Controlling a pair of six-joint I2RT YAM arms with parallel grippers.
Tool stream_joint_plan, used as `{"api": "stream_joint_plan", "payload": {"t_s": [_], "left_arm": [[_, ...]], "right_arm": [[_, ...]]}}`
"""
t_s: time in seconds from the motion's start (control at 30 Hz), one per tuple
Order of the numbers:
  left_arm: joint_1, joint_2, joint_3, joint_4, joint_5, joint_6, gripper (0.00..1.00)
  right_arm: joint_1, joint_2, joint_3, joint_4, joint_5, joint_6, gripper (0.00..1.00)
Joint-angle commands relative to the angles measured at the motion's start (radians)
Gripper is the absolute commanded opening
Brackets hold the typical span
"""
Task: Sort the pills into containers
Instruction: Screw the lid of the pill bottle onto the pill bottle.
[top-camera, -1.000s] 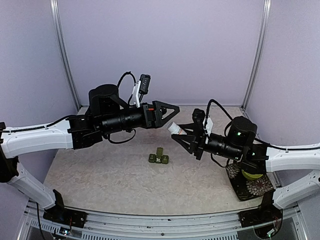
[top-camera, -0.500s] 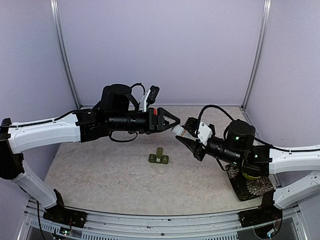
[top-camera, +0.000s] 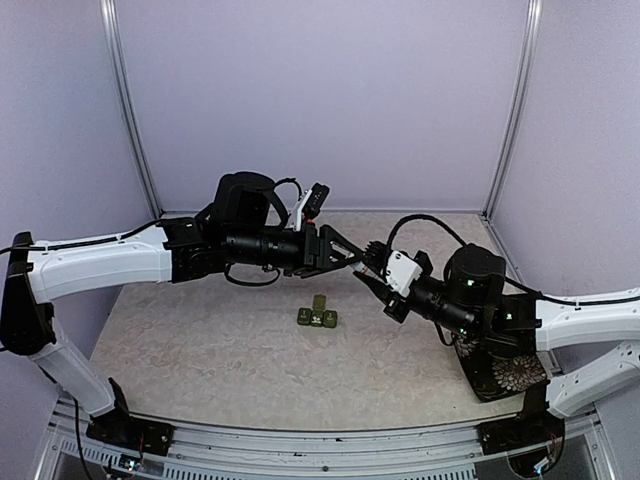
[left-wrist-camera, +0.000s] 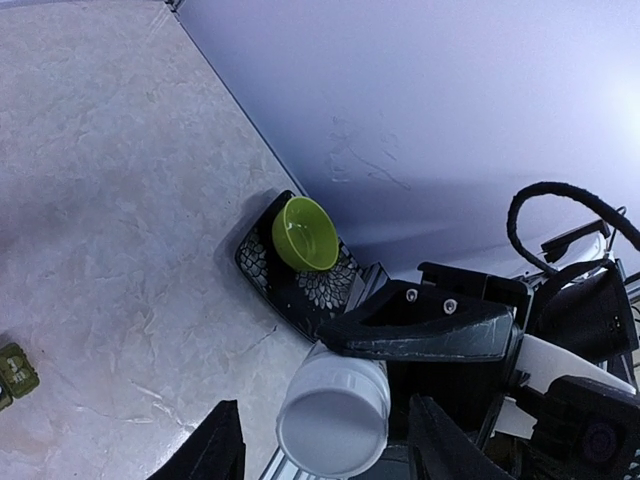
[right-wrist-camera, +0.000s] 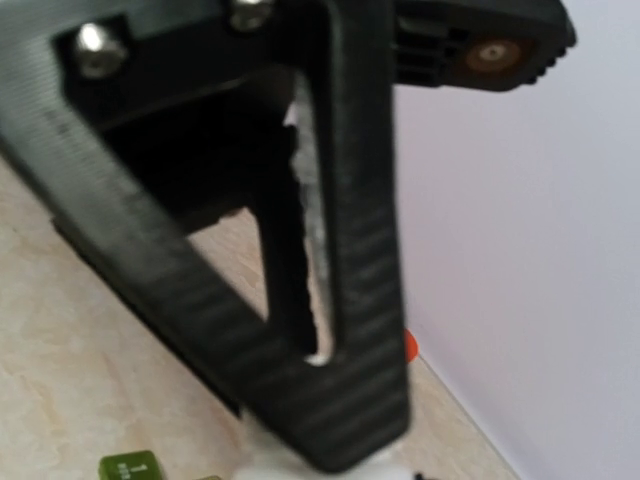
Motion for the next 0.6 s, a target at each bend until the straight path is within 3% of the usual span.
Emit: {"api": "stream_joint_plan", "payload": {"t_s": [0.0, 0.13, 0.4, 0.57], "left_arm": [[0.005, -0.005, 0.011, -0.007, 0.018, -0.002, 0.54], [0.006, 0.001, 0.011, -0.002, 0.021, 0.005, 0.48], [0.006, 0.006, 0.001, 0.038, 0.050, 0.037, 0.20], [0.004, -0.001, -0.023, 0.100, 0.085, 0.099, 0.16]], "right_arm": [[0.013, -0.008, 0.010, 0.029, 0.035, -0.016, 0.00], [0.013, -0.009, 0.008, 0.027, 0.024, -0.013, 0.00], [0.014, -0.018, 0.000, 0.028, -0.014, 0.007, 0.00], [0.013, -0.035, -0.005, 0.027, -0.077, 0.075, 0.00]]}}
